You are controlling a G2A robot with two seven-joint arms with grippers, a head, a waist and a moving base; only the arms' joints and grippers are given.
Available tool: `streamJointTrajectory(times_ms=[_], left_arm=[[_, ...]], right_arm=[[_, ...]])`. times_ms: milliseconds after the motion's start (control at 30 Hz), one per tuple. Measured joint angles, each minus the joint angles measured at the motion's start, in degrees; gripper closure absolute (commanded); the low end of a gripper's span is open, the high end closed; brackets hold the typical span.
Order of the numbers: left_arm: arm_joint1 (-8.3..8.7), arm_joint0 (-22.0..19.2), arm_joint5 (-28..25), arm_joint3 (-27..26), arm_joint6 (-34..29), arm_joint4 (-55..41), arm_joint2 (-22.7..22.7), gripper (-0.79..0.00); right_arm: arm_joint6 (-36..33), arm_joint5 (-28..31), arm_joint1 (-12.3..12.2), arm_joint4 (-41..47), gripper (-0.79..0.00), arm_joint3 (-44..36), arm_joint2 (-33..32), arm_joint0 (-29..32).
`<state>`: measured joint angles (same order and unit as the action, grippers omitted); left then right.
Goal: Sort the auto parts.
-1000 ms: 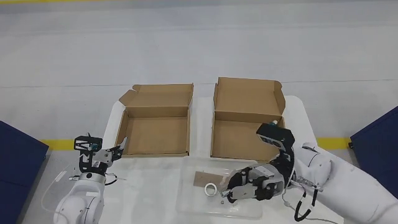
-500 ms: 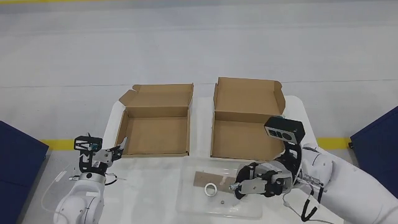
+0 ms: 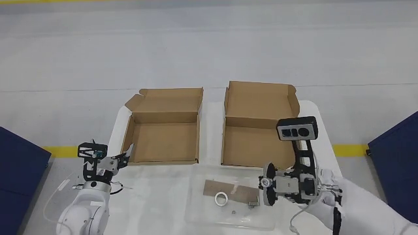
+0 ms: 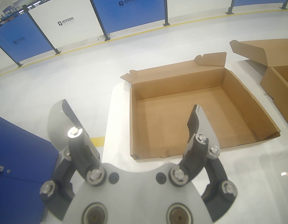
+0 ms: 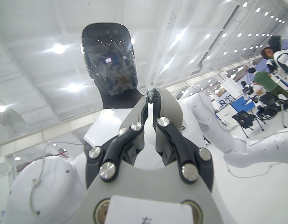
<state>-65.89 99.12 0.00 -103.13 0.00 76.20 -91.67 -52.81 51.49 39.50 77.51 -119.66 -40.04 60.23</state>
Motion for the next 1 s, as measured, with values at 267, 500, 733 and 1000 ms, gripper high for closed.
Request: streamJointTrajectory(times_ms=[267, 500, 733, 1000], left_arm=[[0.0, 0.0, 0.0, 0.0, 0.0, 0.0, 0.0, -0.785], [0.0, 0.0, 0.0, 0.0, 0.0, 0.0, 0.0, -0.785], [0.0, 0.0, 0.0, 0.0, 0.0, 0.0, 0.0, -0.785], [0.0, 0.0, 0.0, 0.0, 0.0, 0.0, 0.0, -0.785]], right_arm=[[-7.6, -7.6, 3.5, 10.9, 0.0, 2.4, -8.2, 5.8], [-7.9, -7.9, 3.6, 10.7, 0.0, 2.7, -8.8, 6.1], [-5.4, -11.1, 4.8, 10.7, 0.0, 1.1, -9.7, 7.6], [-11.9, -14.5, 7.2, 21.1, 0.0, 1.0, -10.6, 9.6]])
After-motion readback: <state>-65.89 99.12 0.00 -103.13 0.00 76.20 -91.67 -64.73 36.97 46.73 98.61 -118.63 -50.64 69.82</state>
